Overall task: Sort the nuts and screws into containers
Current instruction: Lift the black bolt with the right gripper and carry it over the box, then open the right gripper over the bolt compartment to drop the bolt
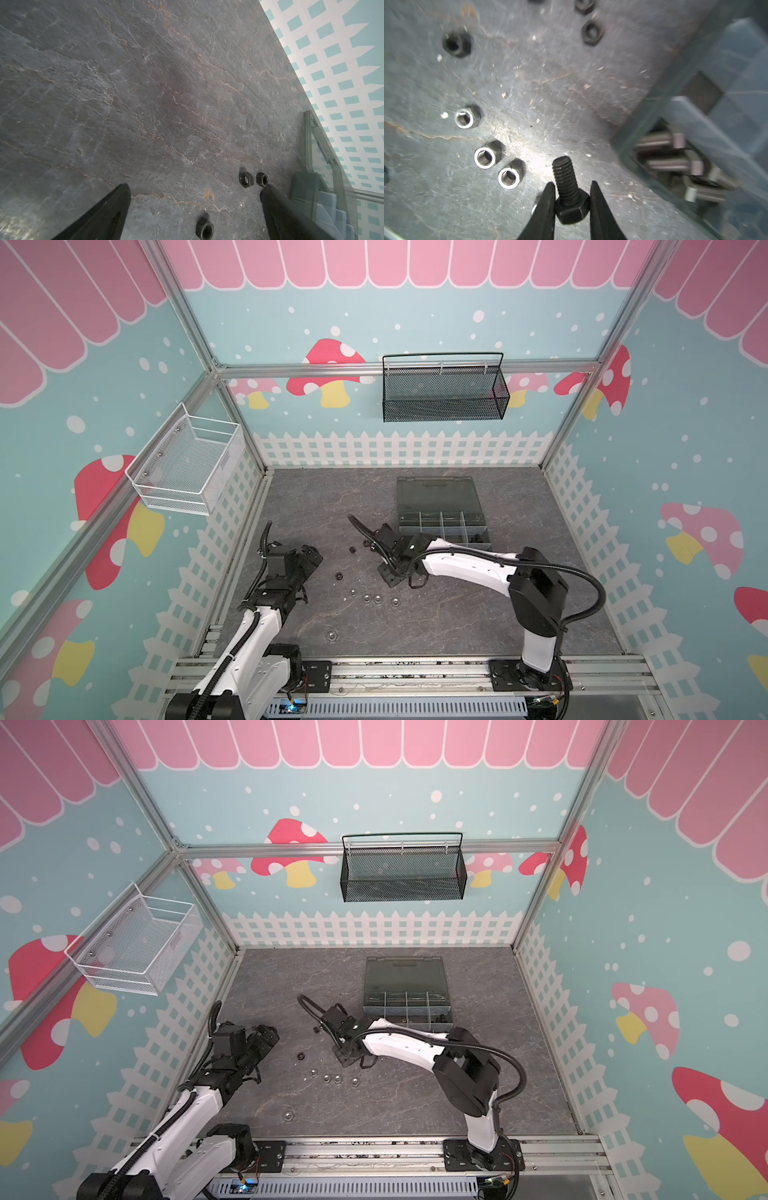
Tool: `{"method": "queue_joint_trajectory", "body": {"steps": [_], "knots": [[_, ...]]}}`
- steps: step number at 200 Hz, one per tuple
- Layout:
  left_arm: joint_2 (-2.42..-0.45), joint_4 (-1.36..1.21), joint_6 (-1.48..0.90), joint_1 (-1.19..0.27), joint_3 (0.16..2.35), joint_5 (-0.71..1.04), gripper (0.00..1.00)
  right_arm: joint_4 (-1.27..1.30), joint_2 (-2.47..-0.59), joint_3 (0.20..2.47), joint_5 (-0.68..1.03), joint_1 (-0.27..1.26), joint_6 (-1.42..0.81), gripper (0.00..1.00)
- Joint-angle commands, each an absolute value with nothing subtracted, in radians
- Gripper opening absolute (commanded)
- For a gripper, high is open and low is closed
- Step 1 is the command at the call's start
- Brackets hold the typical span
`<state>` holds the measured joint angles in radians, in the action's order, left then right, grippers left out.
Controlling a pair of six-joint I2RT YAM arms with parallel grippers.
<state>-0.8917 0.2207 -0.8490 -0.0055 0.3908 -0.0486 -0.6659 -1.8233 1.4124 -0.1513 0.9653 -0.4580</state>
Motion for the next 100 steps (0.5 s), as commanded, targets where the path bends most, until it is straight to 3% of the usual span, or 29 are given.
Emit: {"method": "queue_joint_trajectory", "body": {"steps": [1,100], "knots": [[-0.883,0.229,-0.862,0.003,0.379,-0.053,1.00,-0.666,-1.733,1.357,-0.176,0.889,-0.469,0.07],[-0.895,0.227,-0.859,0.002,0.398,-0.044,1.00,-0.610,-1.486,1.107,-0.107,0.424,-0.400,0.07]]}}
